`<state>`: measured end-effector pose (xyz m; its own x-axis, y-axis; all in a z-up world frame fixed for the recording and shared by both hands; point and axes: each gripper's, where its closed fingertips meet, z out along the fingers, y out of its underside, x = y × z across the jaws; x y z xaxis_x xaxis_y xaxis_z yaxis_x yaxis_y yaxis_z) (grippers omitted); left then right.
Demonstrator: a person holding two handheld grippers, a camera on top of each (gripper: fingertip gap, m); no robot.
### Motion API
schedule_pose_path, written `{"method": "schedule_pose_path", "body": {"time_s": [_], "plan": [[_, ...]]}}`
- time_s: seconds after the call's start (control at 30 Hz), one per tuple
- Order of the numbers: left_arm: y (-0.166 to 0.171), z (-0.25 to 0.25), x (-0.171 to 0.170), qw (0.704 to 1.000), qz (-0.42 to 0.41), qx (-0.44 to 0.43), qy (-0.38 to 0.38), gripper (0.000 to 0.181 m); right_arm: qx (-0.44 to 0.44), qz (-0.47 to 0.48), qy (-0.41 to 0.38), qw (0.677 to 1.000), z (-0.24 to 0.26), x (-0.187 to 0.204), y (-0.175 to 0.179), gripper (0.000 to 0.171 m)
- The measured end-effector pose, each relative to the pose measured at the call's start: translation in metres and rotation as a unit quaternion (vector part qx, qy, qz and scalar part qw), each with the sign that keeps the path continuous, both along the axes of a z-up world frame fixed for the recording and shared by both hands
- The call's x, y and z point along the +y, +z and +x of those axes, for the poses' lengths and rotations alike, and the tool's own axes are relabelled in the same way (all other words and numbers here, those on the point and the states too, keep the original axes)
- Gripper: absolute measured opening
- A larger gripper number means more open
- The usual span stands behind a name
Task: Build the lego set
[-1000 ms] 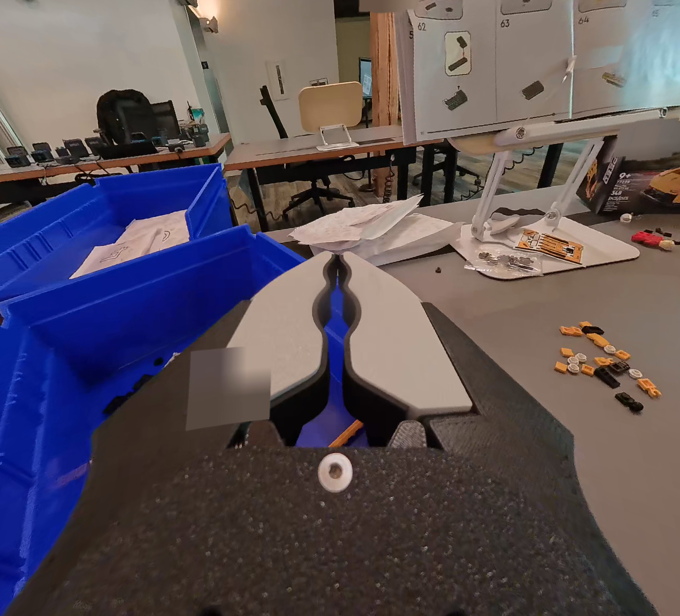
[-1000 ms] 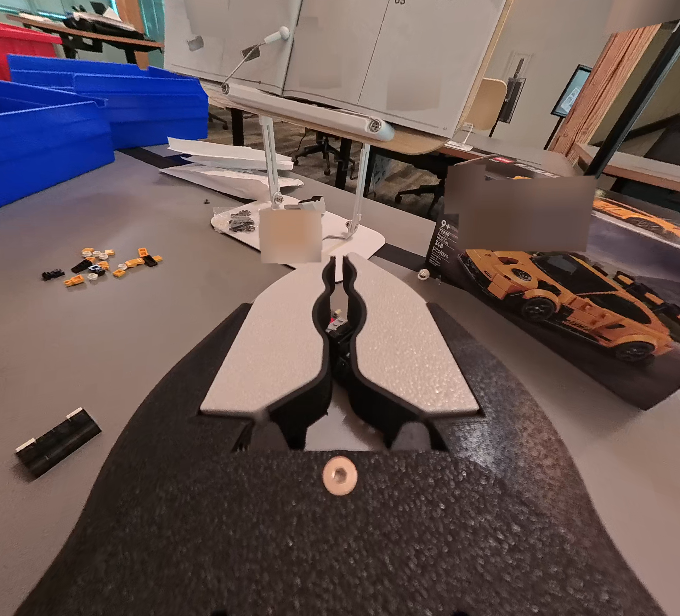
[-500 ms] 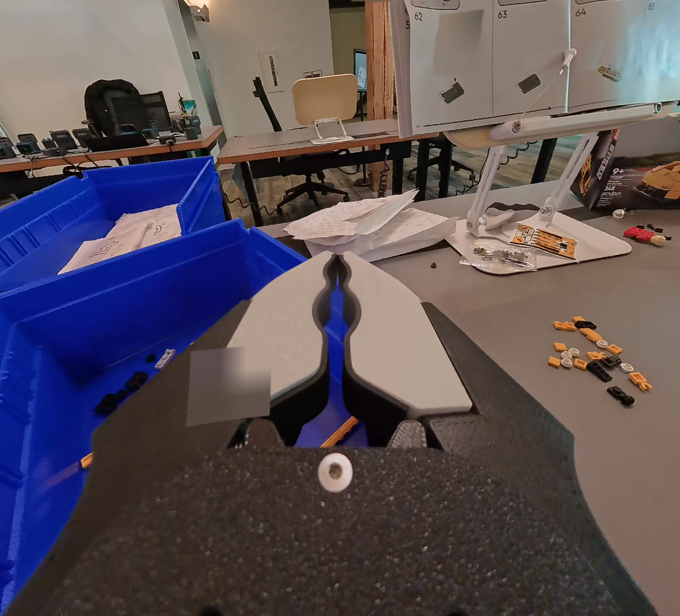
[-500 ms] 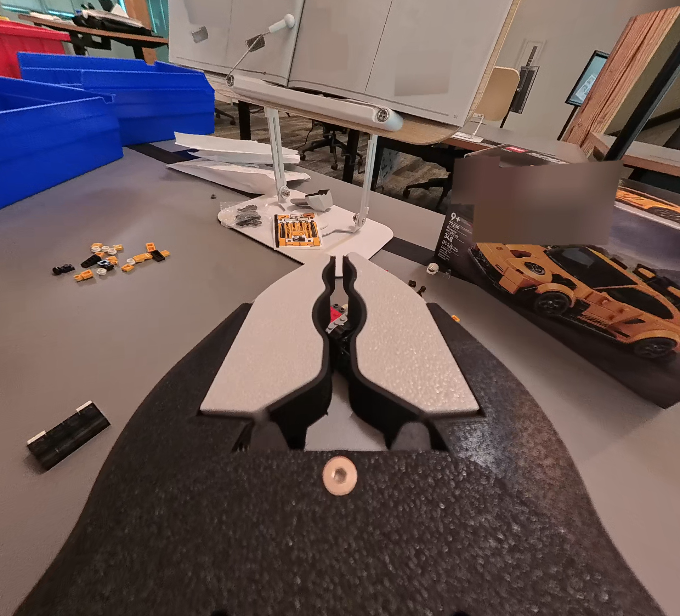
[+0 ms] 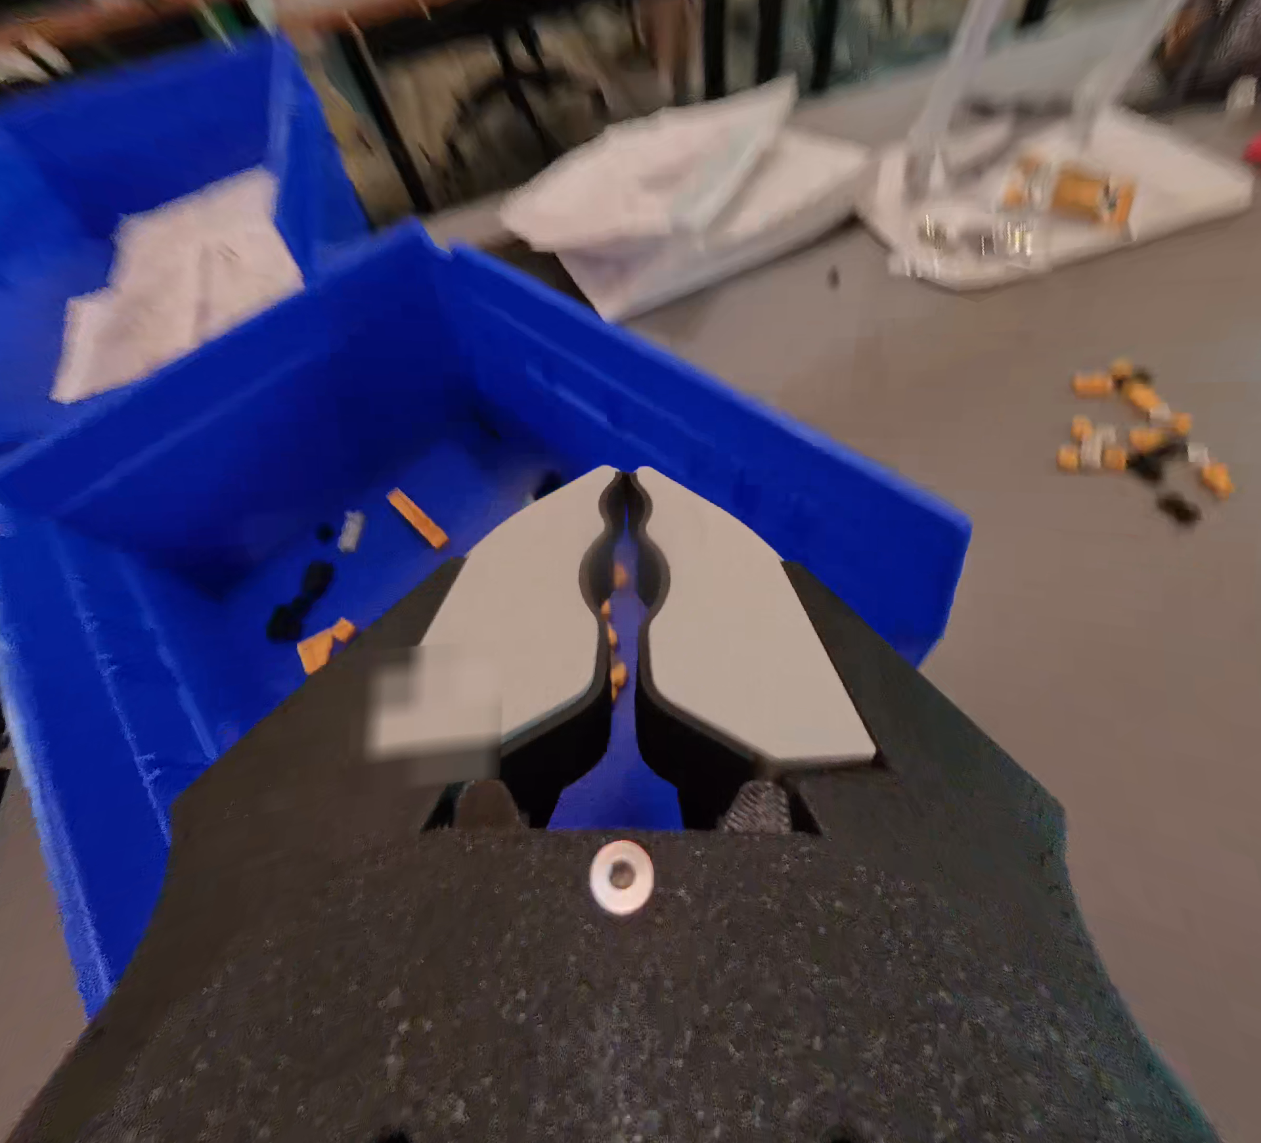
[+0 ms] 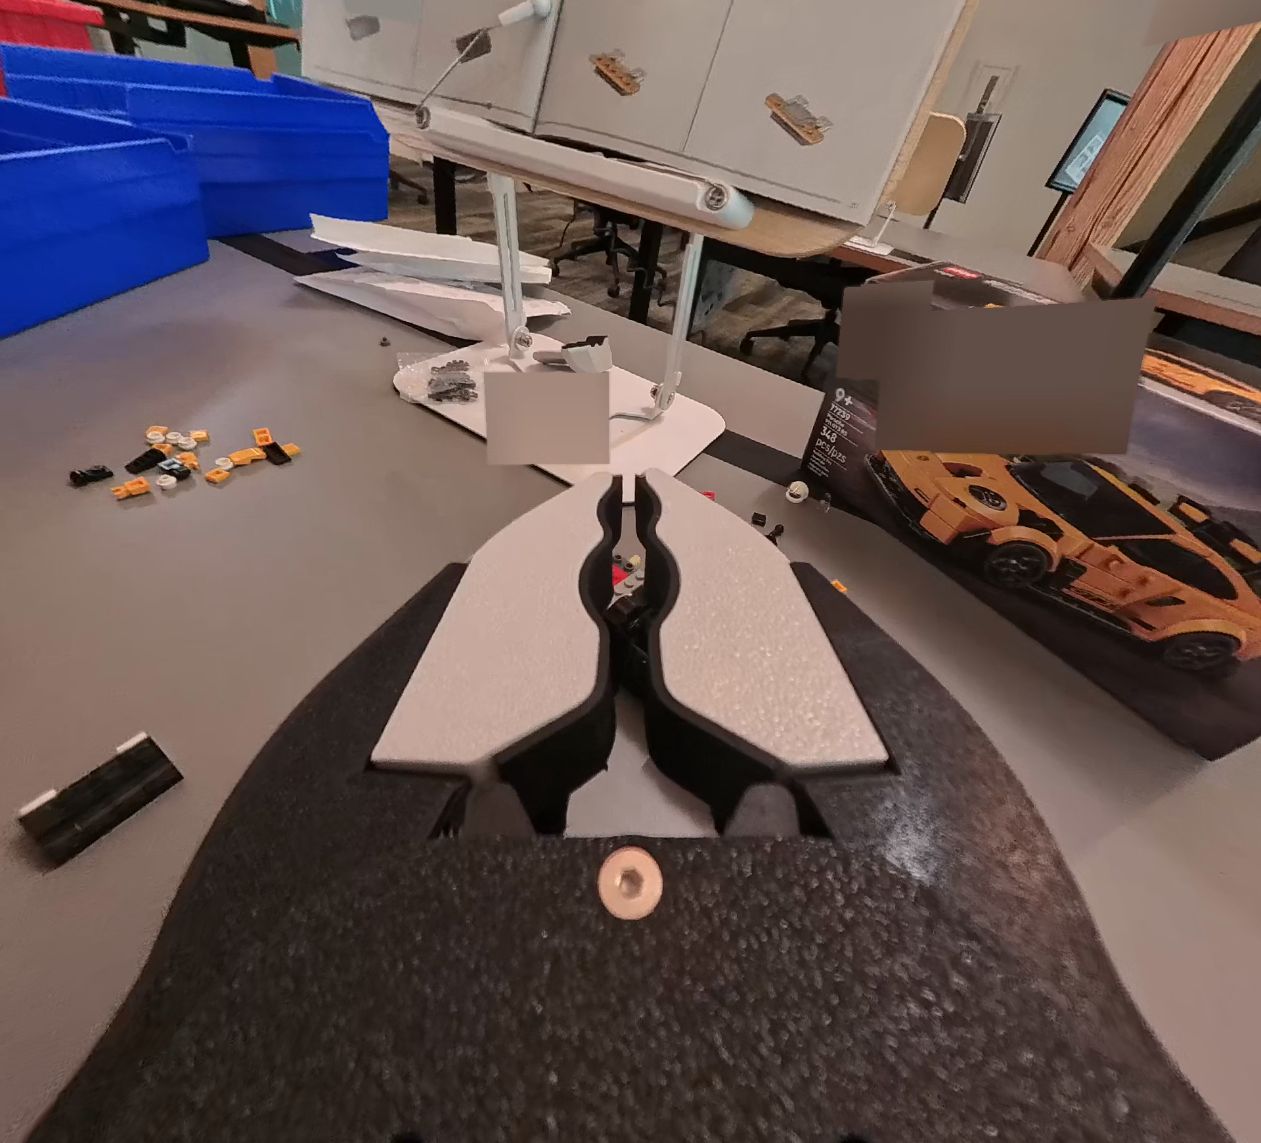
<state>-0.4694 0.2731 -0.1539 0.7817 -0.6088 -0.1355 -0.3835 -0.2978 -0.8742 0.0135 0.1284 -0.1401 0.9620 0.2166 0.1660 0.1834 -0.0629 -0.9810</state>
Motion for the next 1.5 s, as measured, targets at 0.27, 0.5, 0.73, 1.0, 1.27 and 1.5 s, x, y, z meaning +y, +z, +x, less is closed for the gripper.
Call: {"method": "schedule_pose_path", "body": {"time_s": [0.27,0.5,0.73,1.0,1.27,1.5], "plan": [[-0.064,-0.011,-0.016,0.938,-0.199,0.240,-0.153,0.016,-0.049,0.002,0.006,0.999,-0.011,0.001,-0.003,0.003],[-0.100,-0.015,-0.020,0.881,-0.267,0.332,-0.208,0.024,-0.044,-0.001,0.005,0.999,-0.007,0.001,-0.005,0.003],[-0.108,-0.010,-0.022,0.868,-0.298,0.331,-0.219,0.008,-0.040,-0.002,0.009,0.999,-0.007,0.001,-0.005,0.003],[-0.022,-0.003,-0.023,0.939,-0.231,0.194,-0.166,0.010,-0.033,0.022,0.024,0.999,-0.010,-0.007,0.012,0.003],[0.092,0.218,-0.165,0.846,-0.062,-0.308,-0.431,0.007,0.083,-0.021,0.280,0.956,-0.118,-0.049,0.031,0.009],[0.098,0.307,-0.209,0.657,-0.170,-0.564,-0.470,0.007,0.277,-0.050,0.393,0.875,-0.166,-0.083,0.069,0.024]]}}
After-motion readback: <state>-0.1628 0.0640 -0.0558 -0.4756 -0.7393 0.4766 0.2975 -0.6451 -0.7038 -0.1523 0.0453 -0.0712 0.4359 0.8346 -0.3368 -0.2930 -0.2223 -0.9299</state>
